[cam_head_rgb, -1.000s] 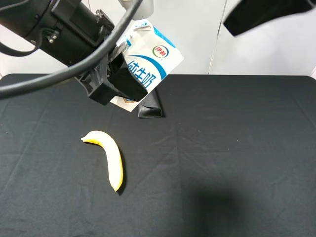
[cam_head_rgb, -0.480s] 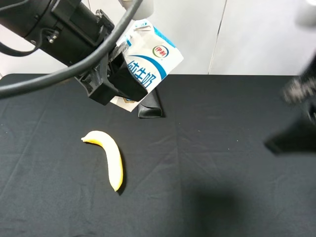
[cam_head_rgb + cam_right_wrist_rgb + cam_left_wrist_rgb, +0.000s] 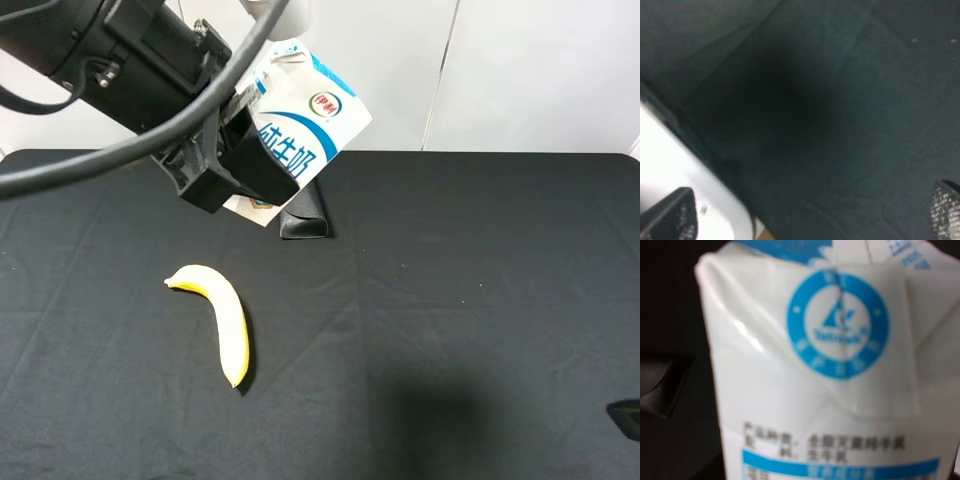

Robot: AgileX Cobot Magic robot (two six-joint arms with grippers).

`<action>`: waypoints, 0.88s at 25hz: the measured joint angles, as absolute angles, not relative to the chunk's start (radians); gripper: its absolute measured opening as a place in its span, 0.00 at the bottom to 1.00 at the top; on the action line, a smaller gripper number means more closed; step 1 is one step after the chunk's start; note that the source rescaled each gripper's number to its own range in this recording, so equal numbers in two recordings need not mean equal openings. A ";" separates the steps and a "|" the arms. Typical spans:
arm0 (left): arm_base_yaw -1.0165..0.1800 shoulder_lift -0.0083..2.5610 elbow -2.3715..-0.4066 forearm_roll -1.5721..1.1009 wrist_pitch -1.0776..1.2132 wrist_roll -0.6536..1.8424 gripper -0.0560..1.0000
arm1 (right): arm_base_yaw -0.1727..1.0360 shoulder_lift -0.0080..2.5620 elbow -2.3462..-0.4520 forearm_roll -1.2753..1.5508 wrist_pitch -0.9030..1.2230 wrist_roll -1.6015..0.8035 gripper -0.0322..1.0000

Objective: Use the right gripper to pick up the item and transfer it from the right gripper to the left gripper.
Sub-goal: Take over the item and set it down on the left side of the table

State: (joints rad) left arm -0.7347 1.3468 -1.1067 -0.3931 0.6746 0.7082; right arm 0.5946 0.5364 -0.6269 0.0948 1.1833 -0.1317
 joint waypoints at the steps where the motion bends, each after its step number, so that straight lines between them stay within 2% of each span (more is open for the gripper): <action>1: -0.735 1.347 -1.107 -0.393 0.675 0.708 0.06 | 0.595 0.491 -0.609 0.085 1.178 -0.114 1.00; 5: -0.735 1.347 -1.107 -0.393 0.675 0.708 0.06 | 0.595 0.325 -0.539 0.056 1.148 -0.067 1.00; 12: -0.735 1.347 -1.107 -0.393 0.675 0.708 0.06 | 0.595 0.124 -0.529 0.017 1.108 -0.029 1.00; 22: -0.735 1.347 -1.107 -0.393 0.675 0.704 0.06 | 0.595 0.084 -0.521 0.009 1.075 -0.015 1.00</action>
State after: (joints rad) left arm -0.7347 1.3468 -1.1067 -0.3931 0.6746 0.7043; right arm 0.5946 0.0844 -0.5211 0.0093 1.0751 -0.0147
